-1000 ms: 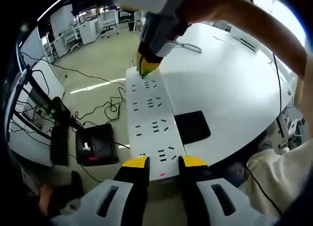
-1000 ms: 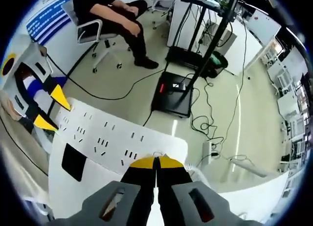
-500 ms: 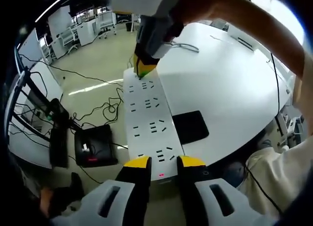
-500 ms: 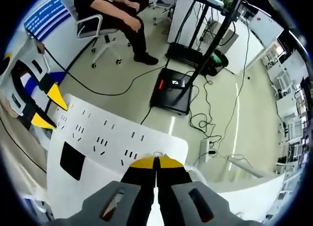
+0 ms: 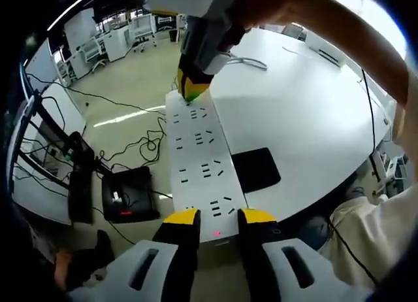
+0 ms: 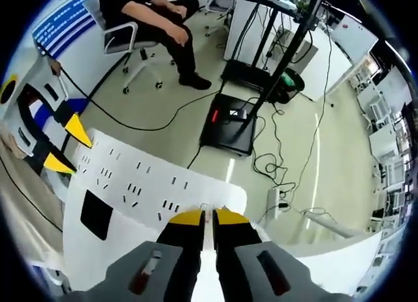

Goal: Pick up the power strip scattered on the table, fix it on the side mounting bracket of the table, and press the switch

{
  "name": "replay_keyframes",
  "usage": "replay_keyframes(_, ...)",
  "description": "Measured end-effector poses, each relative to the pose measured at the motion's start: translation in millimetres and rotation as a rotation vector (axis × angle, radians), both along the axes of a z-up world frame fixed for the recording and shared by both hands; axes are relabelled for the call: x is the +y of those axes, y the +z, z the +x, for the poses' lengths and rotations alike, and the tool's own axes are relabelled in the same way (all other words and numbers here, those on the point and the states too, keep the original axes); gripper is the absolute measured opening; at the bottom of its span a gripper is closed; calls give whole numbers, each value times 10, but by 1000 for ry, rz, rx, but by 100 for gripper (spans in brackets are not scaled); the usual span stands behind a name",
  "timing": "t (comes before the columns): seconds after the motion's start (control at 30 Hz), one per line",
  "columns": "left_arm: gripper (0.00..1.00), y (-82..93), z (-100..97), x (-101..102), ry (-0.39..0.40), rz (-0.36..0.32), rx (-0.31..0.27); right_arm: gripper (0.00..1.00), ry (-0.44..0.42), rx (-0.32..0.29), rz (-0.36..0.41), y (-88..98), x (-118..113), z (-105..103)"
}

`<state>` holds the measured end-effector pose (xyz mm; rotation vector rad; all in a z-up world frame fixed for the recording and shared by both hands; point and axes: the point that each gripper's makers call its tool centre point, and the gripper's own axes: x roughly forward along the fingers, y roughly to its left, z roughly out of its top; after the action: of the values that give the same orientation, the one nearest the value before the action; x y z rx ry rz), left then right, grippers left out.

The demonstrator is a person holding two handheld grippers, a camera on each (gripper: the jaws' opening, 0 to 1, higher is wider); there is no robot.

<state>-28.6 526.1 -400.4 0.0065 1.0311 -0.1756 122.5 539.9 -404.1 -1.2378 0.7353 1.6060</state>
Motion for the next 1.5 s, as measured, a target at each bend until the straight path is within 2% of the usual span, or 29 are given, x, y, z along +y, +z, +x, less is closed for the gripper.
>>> replay_keyframes(0.1,32,-2,-6,16,11,-19,-1,6,-14,24,9,15,8,-19)
replay_keyframes(0.47,34,16,-2,5,15,-30,-35,6,-40,30,61,128,4,-42)
replay_keyframes(0.83,34,19,-16,-17,16,-31,-29,6,-53,40,86,187,-26,-55)
replay_keyframes(1.03,34,18,-8,-20,14,-30,-26,6,-66,70,117,248,-28,-72)
replay_keyframes(1.33,34,14,-4,-11,19,-35,-30,6,-97,93,185,390,-84,-74)
replay_keyframes(1.5,34,16,-22,-15,20,-39,-51,5,-106,92,204,449,-184,-82)
